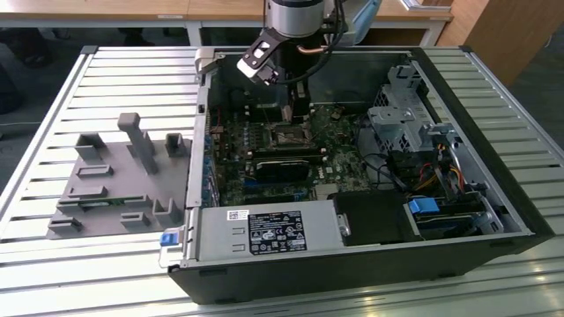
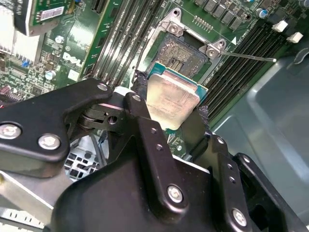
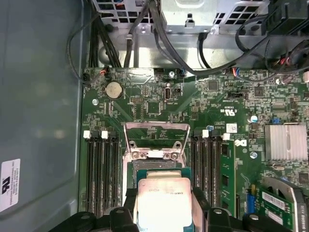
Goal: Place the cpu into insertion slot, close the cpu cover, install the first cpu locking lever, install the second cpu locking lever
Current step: 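Place the cpu into insertion slot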
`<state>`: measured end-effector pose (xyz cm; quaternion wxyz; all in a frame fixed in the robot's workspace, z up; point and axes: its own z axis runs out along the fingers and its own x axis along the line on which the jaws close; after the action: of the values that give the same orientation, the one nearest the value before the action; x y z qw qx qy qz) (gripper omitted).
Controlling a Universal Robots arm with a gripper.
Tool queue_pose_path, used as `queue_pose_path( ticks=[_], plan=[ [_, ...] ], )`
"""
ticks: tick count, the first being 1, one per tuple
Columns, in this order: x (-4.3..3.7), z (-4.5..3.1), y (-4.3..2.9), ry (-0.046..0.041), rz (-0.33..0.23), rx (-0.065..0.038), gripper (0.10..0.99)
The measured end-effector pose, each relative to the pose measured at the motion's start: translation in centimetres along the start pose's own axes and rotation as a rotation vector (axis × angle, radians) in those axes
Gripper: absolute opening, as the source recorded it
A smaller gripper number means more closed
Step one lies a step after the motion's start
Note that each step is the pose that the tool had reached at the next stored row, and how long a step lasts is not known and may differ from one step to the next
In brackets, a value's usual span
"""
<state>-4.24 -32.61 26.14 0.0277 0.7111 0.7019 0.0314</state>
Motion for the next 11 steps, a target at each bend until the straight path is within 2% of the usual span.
queue_pose_path(
  ticks=[11],
  plan=[
    [0.25,1.69,-0.36,-0.0003,0.005,0.000,0.529]
  ],
)
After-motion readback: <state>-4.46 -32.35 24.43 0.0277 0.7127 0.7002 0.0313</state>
